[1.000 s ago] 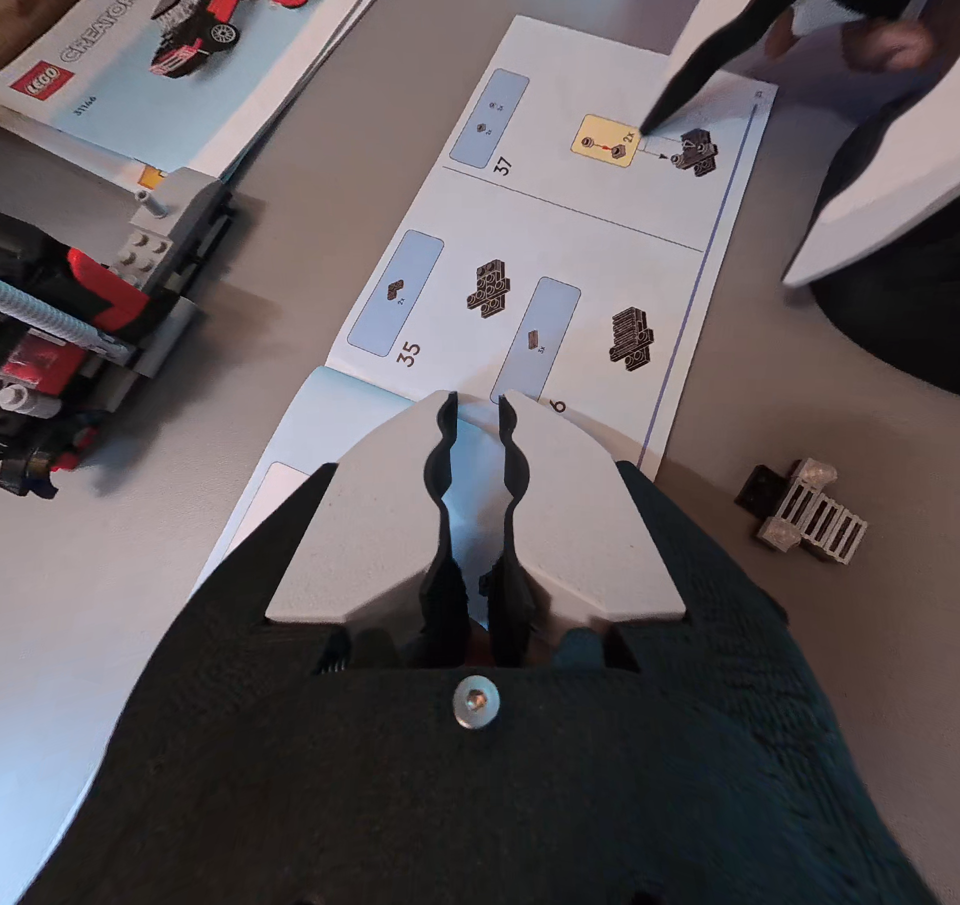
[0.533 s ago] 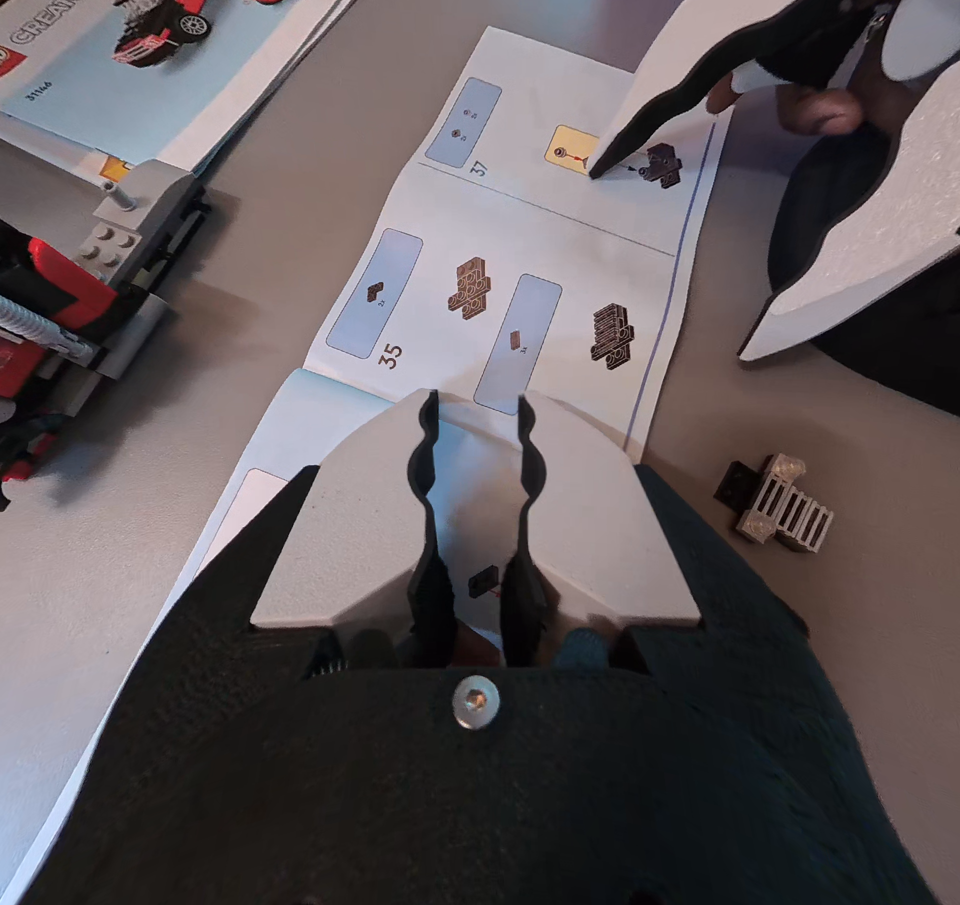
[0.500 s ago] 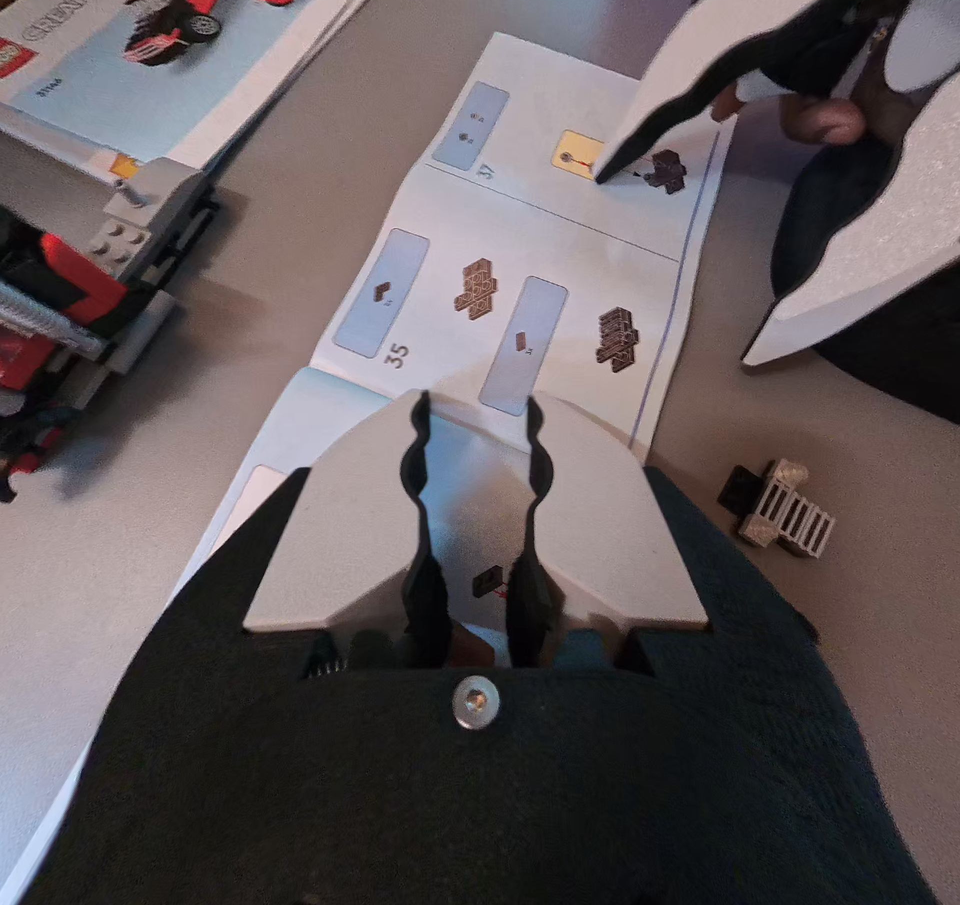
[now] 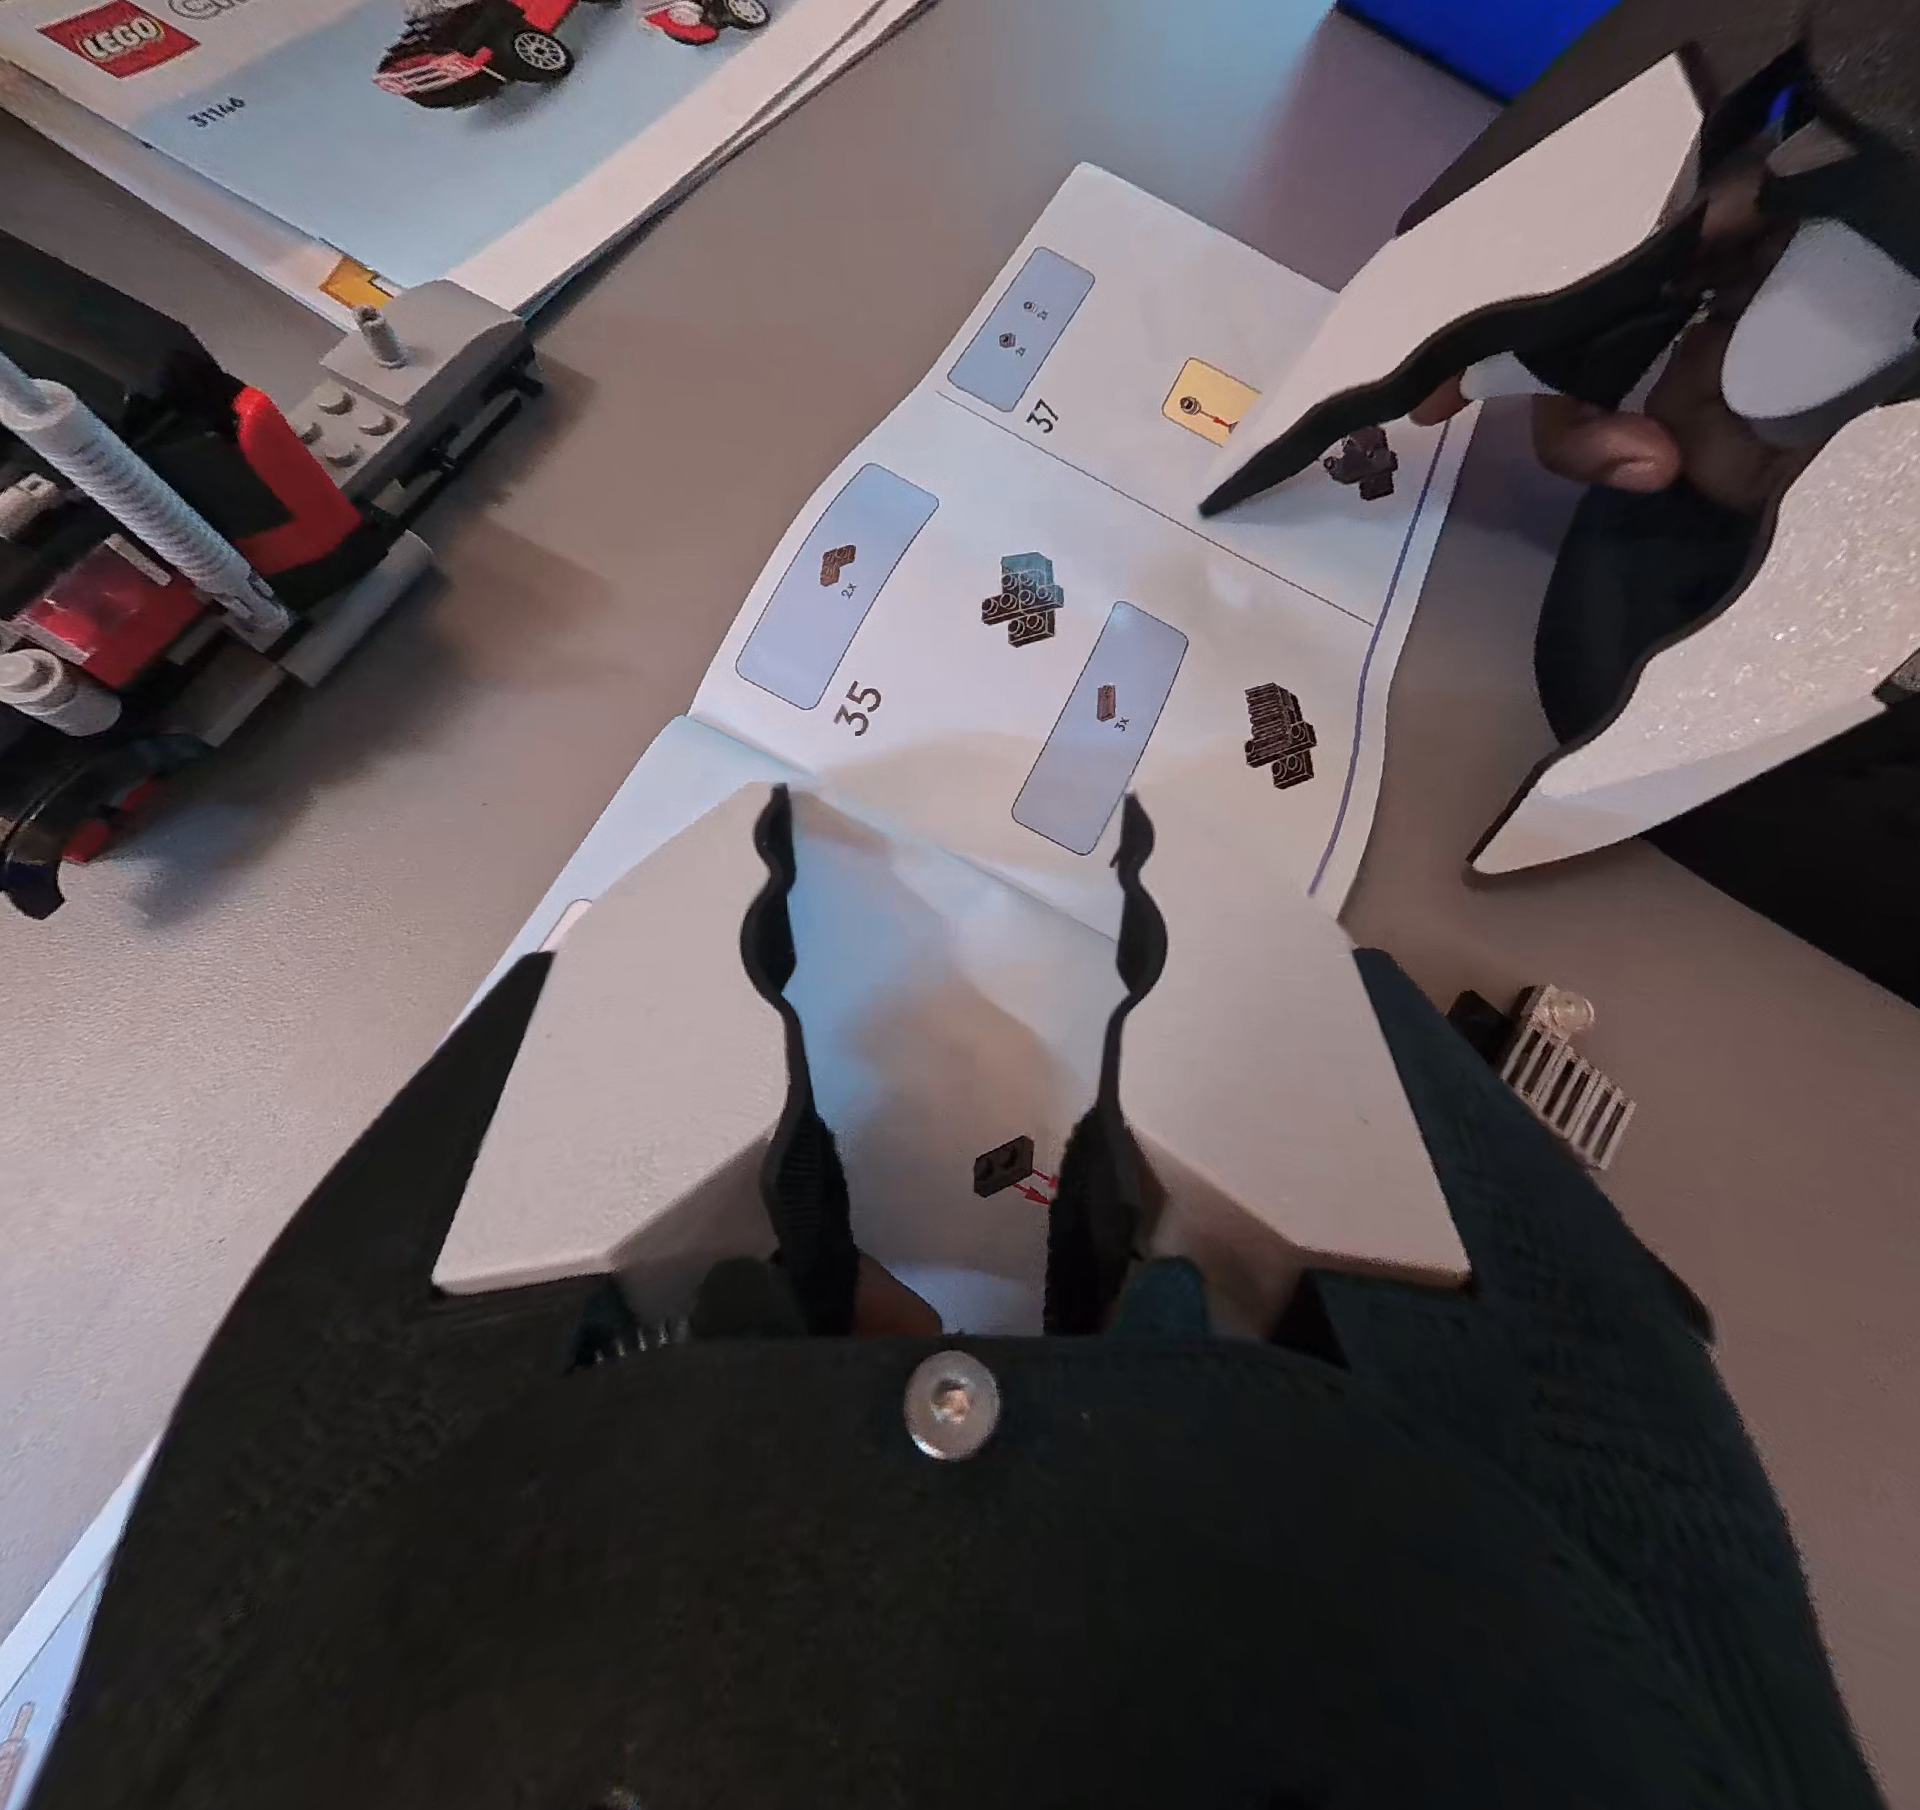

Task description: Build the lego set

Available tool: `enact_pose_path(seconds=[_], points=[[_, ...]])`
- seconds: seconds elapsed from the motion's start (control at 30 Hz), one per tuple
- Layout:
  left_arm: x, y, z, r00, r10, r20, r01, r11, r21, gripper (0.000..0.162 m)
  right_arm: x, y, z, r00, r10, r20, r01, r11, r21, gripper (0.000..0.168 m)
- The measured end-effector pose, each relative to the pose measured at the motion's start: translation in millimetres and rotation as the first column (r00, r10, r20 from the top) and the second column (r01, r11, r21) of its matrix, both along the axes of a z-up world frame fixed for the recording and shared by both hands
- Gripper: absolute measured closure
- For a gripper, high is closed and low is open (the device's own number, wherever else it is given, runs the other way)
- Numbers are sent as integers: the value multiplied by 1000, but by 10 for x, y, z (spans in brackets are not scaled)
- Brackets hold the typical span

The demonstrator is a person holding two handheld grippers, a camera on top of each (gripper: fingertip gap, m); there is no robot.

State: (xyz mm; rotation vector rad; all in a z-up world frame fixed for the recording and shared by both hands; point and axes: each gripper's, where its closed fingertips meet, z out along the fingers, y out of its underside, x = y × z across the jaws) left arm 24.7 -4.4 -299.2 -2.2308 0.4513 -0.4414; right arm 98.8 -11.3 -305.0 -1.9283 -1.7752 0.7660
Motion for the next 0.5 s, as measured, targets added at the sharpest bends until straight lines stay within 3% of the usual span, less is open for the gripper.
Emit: enact_pose_path(seconds=[0.1,0.27,0.4,0.5], points=[[-29,18,18,1000,25,19,-25,1000,5,90,-51,-20,4,1000,11,-5,-11,1000,-4,75],[-35,22,4,998,32,50,-30,999,-23,84,-148,-73,0,999,37,-11,-37,999,6,74],[-22,29,-20,1000,29,11,-29,999,-19,77,-229,-135,4,997,66,-26,-66,998,3,75],[-10,57,-38,999,39,-36,-40,999,-8,63,-270,-157,8,996,76,-35,-76,997,-3,74]])
